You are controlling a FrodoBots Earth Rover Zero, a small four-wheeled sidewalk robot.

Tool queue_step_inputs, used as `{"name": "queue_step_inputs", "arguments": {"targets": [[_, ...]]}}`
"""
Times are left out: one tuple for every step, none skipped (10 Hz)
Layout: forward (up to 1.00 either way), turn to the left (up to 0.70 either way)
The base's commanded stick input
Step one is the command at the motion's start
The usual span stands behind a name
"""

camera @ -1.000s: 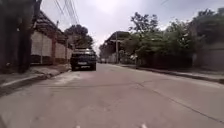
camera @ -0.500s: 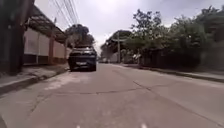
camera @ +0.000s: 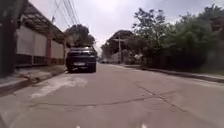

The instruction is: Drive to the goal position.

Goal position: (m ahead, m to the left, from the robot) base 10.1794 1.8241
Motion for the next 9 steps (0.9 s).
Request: {"name": "queue_step_inputs", "arguments": {"targets": [[1.00, 0.03], [1.00, 0.03], [1.00, 0.02], [1.00, 0.02], [1.00, 0.02], [1.00, 0.02], [1.00, 0.02], [1.00, 0.02], [1.00, 0.02]]}}
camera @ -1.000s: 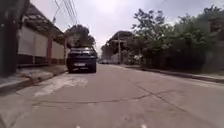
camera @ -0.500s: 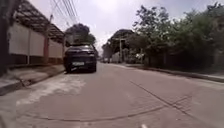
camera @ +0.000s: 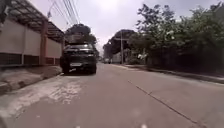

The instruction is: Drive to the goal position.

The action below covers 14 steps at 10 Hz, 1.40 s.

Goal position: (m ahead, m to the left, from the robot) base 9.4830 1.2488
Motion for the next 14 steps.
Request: {"name": "queue_step_inputs", "arguments": {"targets": [[1.00, 0.00], [1.00, 0.00], [1.00, 0.00], [1.00, 0.00], [1.00, 0.00], [1.00, 0.01], [1.00, 0.02], [1.00, 0.02], [1.00, 0.02], [1.00, 0.03], [1.00, 0.03], [1.00, 0.02], [1.00, 0.02], [1.00, 0.03]]}}
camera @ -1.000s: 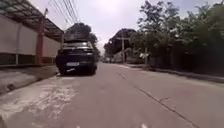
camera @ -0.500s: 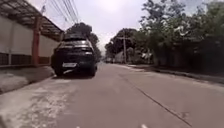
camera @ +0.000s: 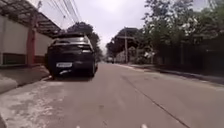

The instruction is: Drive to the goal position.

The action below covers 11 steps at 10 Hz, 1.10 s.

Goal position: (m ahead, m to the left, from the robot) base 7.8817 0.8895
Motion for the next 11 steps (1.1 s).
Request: {"name": "queue_step_inputs", "arguments": {"targets": [[1.00, 0.03], [1.00, 0.03], [1.00, 0.03], [1.00, 0.03], [1.00, 0.03], [1.00, 0.03], [1.00, 0.03], [1.00, 0.03], [1.00, 0.14], [1.00, 0.28], [1.00, 0.25]]}}
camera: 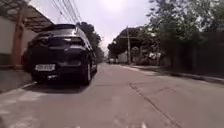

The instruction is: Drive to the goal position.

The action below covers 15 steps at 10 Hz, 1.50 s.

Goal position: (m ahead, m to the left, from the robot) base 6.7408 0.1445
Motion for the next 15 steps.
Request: {"name": "queue_step_inputs", "arguments": {"targets": [[1.00, 0.01], [1.00, 0.00], [1.00, 0.00], [1.00, 0.00], [1.00, 0.00], [1.00, 0.00], [1.00, 0.00], [1.00, -0.01], [1.00, -0.07], [1.00, -0.15], [1.00, -0.15], [1.00, -0.05], [1.00, 0.00], [1.00, 0.00], [1.00, 0.00]]}}
